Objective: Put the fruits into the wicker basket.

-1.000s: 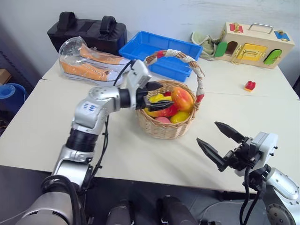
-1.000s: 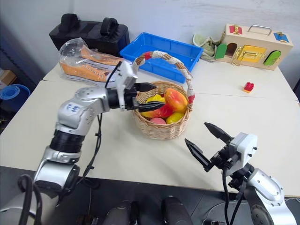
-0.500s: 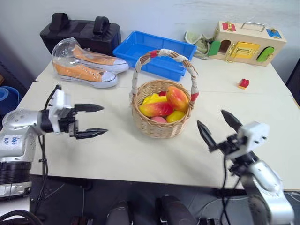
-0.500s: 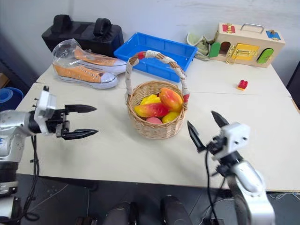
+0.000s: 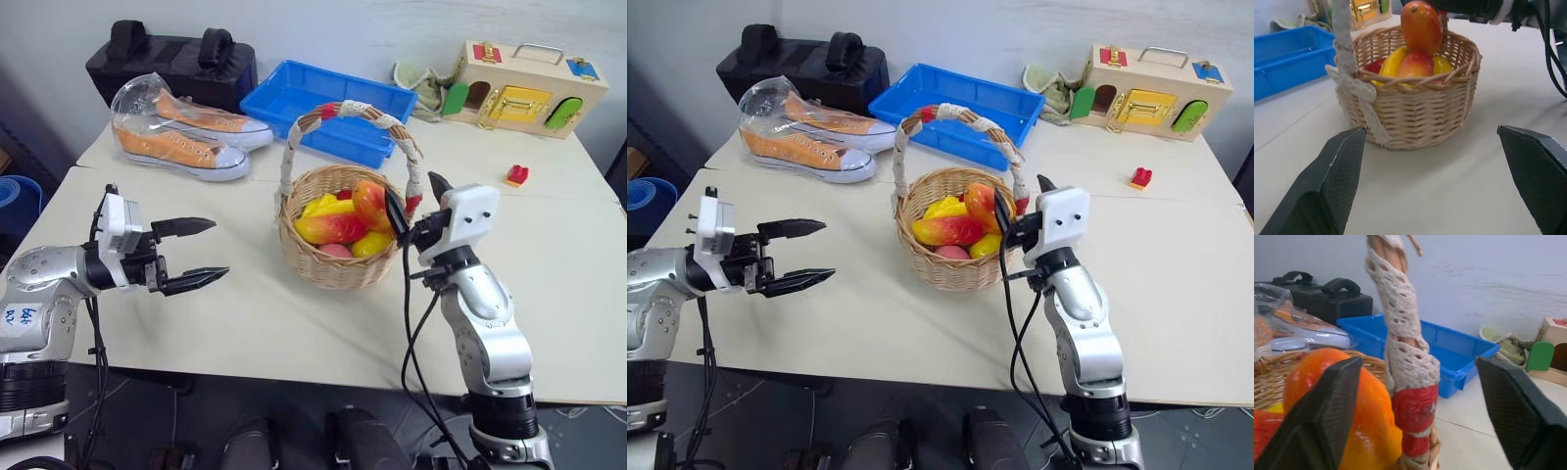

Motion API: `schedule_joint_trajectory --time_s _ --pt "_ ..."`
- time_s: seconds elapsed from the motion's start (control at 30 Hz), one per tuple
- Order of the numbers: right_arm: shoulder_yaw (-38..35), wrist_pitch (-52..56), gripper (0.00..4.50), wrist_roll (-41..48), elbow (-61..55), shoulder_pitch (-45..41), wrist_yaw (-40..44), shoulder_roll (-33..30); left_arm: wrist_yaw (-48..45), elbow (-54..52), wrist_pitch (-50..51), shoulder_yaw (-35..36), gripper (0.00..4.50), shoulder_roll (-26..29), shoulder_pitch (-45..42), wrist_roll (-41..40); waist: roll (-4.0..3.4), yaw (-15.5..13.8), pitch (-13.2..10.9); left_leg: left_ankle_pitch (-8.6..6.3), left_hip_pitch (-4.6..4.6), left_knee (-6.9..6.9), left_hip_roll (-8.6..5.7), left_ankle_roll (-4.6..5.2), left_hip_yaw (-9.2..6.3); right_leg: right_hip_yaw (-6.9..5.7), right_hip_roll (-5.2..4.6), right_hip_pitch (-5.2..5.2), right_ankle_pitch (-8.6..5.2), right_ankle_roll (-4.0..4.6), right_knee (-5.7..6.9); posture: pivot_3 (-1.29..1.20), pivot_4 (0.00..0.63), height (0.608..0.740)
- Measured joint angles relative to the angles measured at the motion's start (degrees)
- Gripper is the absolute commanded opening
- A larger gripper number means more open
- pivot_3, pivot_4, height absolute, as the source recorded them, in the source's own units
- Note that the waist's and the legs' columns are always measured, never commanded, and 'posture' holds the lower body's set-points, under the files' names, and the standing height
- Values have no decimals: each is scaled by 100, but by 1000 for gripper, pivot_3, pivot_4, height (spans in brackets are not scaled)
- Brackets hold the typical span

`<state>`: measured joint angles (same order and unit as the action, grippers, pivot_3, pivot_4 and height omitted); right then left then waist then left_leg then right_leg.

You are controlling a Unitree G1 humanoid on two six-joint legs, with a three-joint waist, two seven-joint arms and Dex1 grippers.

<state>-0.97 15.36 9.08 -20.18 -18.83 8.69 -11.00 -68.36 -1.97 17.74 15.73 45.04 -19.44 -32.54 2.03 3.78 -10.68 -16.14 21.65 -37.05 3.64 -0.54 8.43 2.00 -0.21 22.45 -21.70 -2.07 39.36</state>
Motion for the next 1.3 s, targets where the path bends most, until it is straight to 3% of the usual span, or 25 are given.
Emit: schedule_joint_trajectory --time_s 0.13,0.23,0.57,0.93,1.3 --pt "-1 200 1085 2 46 -62 -39 56 136 -211 80 15 4500 -1 125 -107 0 70 0 2 0 0 0 -3 -1 0 0 2 0 0 6 0 150 740" --pt "-7 301 284 7 55 -99 -41 57 235 -273 110 16 4500 -1 167 -145 0 110 0 3 0 -1 0 -3 0 1 0 2 0 0 5 0 150 740" --pt "-474 644 284 204 -245 24 -108 -15 354 -317 73 -100 4500 -218 -66 -202 -1 61 -1 4 3 2 -1 -3 -4 -2 0 2 0 0 2 0 150 740" --pt "-1847 352 284 -1149 -1112 947 -1799 62 231 474 -159 -770 4500 -732 -959 23 -4 108 -2 11 23 2 0 -15 2 4 7 25 0 -1 3 0 150 740" --pt "-2378 479 284 -1821 -1126 1379 -2980 718 65 599 -165 -930 4500 -790 -1158 113 -8 115 -4 34 22 0 1 -18 10 16 12 30 -2 5 13 0 150 740"
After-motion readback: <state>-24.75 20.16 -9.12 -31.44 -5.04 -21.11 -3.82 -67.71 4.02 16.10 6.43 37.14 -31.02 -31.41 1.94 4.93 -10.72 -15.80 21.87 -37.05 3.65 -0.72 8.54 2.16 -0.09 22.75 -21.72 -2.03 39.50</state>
